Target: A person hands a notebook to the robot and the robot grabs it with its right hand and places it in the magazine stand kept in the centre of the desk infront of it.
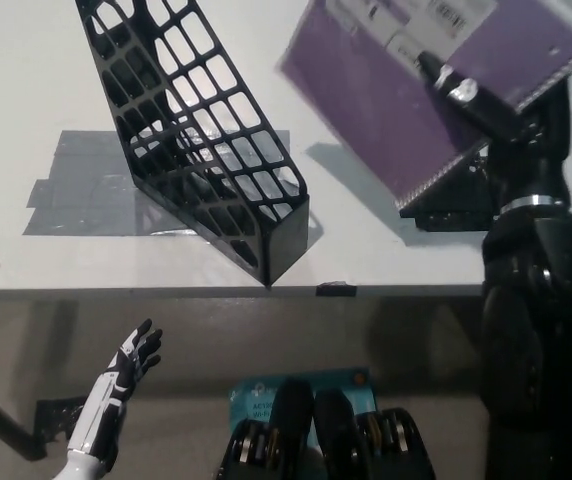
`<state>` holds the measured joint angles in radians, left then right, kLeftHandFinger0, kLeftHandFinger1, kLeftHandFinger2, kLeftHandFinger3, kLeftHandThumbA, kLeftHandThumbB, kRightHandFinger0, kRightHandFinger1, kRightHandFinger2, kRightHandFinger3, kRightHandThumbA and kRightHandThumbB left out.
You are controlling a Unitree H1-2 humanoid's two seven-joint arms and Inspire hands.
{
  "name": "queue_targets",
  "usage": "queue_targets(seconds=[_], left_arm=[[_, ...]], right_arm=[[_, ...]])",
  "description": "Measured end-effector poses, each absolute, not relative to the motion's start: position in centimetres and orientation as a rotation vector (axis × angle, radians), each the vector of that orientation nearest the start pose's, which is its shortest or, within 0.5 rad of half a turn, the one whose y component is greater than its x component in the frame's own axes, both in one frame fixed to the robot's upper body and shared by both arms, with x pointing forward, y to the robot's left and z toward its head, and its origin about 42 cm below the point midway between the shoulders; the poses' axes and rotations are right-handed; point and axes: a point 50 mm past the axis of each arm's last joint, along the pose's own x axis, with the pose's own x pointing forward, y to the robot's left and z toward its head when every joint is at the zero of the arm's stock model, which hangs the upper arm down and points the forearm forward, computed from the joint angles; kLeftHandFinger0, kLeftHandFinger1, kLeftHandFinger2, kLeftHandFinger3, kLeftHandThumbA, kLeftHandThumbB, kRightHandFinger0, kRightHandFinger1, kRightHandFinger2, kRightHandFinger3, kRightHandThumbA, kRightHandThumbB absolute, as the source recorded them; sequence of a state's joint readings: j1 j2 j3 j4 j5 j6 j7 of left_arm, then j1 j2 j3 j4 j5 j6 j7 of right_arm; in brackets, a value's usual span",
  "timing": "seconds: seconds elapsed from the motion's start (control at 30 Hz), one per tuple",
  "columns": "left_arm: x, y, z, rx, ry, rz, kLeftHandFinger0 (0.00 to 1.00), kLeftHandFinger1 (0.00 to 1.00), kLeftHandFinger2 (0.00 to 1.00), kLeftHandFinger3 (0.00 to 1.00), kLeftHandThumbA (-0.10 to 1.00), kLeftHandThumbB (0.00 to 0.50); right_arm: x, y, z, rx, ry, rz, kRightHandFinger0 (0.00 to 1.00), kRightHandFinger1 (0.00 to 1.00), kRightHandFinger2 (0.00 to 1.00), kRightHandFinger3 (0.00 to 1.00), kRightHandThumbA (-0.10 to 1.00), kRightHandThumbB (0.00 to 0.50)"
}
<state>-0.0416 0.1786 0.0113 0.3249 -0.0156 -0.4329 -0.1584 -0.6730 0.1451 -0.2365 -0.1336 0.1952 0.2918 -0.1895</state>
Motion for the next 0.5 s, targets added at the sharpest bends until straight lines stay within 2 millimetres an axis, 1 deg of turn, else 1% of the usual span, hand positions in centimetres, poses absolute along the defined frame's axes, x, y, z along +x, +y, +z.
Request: queue_targets(seconds=[0.07, 0.1, 0.17, 0.23, 0.27, 0.33, 0.4, 0.5], left_arm=[[28.5, 27.3, 5.3, 0.175, -0.136, -0.158, 1.00, 1.00, 1.00, 1.00, 1.00, 0.500], [28.4, 27.3, 5.3, 0.175, -0.135, -0.157, 1.00, 1.00, 1.00, 1.00, 1.00, 0.500], [28.4, 27.3, 5.3, 0.175, -0.134, -0.157, 1.00, 1.00, 1.00, 1.00, 1.00, 0.500], [28.4, 27.3, 5.3, 0.175, -0.134, -0.157, 1.00, 1.00, 1.00, 1.00, 1.00, 0.500], [28.4, 27.3, 5.3, 0.175, -0.134, -0.157, 1.00, 1.00, 1.00, 1.00, 1.00, 0.500], [28.3, 27.3, 5.2, 0.176, -0.132, -0.157, 1.00, 1.00, 1.00, 1.00, 1.00, 0.500], [28.3, 27.3, 5.2, 0.178, -0.131, -0.158, 1.00, 1.00, 1.00, 1.00, 1.00, 0.500], [28.3, 27.3, 5.2, 0.180, -0.130, -0.159, 1.00, 1.00, 1.00, 1.00, 1.00, 0.500]], right_arm=[[41.5, -17.3, 34.6, 0.437, -0.442, -0.075, 0.00, 0.00, 0.00, 0.00, 0.84, 0.002], [41.1, -17.5, 35.5, 0.446, -0.462, -0.072, 0.00, 0.00, 0.00, 0.00, 0.84, 0.000], [40.7, -17.5, 36.4, 0.452, -0.485, -0.067, 0.00, 0.00, 0.00, 0.00, 0.81, 0.000], [40.3, -17.4, 37.8, 0.465, -0.519, -0.055, 0.00, 0.00, 0.00, 0.00, 0.81, 0.000], [40.3, -17.4, 38.1, 0.467, -0.522, -0.053, 0.00, 0.00, 0.00, 0.00, 0.78, 0.000], [40.0, -17.1, 39.0, 0.477, -0.542, -0.046, 0.00, 0.00, 0.00, 0.00, 0.76, 0.000], [40.1, -16.7, 39.5, 0.484, -0.543, -0.043, 0.00, 0.00, 0.00, 0.00, 0.76, 0.000], [40.1, -15.9, 39.9, 0.499, -0.539, -0.039, 0.00, 0.00, 0.00, 0.00, 0.69, 0.000]])
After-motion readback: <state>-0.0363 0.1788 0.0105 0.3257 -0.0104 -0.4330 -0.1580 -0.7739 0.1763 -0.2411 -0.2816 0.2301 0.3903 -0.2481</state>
